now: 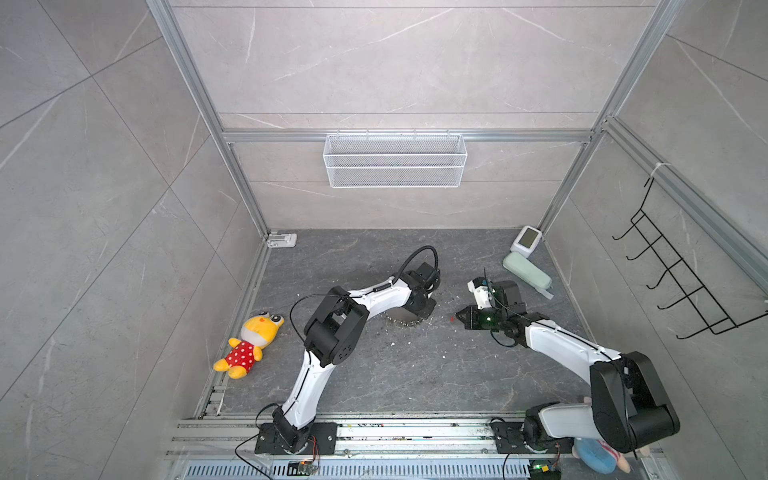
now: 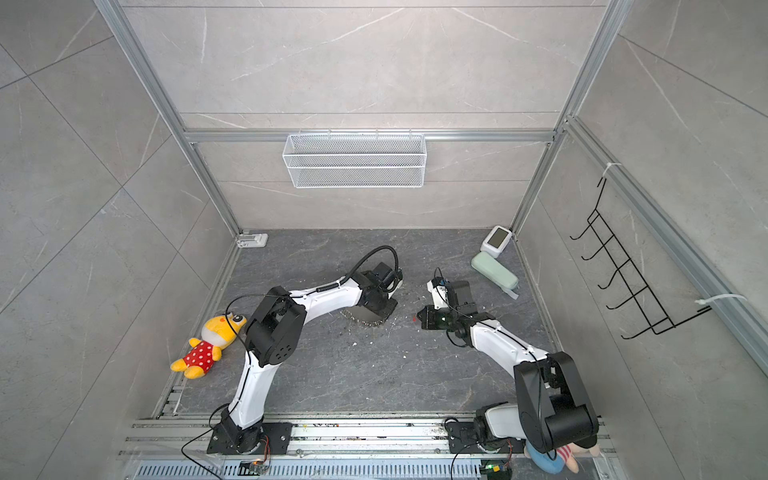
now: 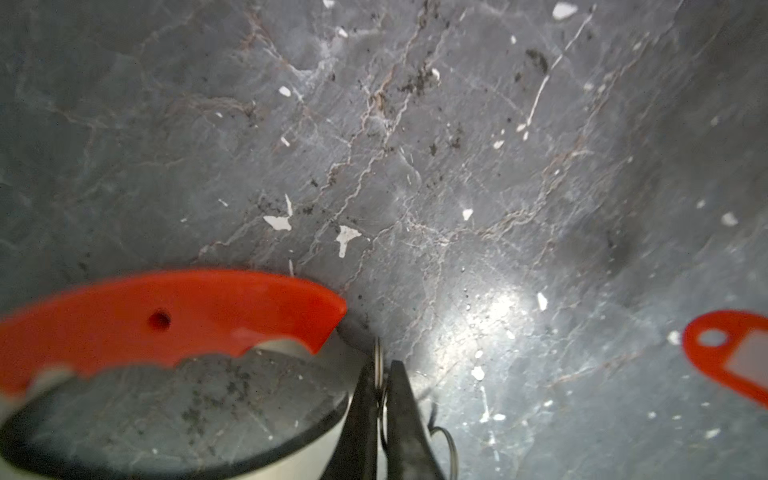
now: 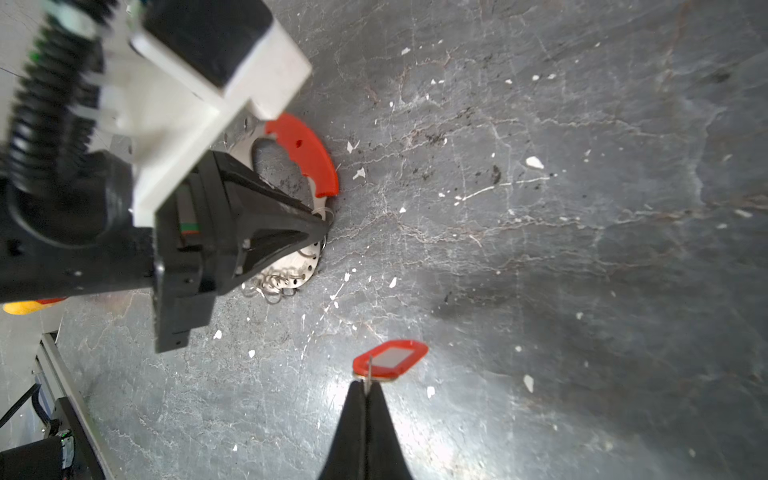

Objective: Put the keys on the keyring

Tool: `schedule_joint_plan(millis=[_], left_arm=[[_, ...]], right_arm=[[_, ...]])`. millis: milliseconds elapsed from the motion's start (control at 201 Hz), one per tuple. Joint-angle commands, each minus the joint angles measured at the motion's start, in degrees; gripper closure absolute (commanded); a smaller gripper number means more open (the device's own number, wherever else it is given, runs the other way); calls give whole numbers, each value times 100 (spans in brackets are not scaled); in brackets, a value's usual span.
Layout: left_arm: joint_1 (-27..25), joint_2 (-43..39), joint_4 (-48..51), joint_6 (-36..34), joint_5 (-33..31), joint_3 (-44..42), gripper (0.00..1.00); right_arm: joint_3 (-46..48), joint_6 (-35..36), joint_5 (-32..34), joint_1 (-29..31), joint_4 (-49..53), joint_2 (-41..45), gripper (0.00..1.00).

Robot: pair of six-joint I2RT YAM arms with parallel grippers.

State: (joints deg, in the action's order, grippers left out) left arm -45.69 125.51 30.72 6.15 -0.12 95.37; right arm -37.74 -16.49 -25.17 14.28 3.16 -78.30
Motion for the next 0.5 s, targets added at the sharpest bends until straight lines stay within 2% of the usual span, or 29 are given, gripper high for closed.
schedule_joint_plan(millis=[0,115,299,493], left_arm=[[71,-39,164,-190,-155,225,100],[298,-150,363,-255,-80,486,100],[802,-361,308,-116,476,553,100],[1316,95,226,1036,610,632,100]], right_arm=[[65,-39,-75,-30,-34,118,100],[38,-30,-75,-41,-15,101,100],[-23,-30,-79,-40,-32,-24,100],[-192,-72,-158,-42,-92,-352,100]])
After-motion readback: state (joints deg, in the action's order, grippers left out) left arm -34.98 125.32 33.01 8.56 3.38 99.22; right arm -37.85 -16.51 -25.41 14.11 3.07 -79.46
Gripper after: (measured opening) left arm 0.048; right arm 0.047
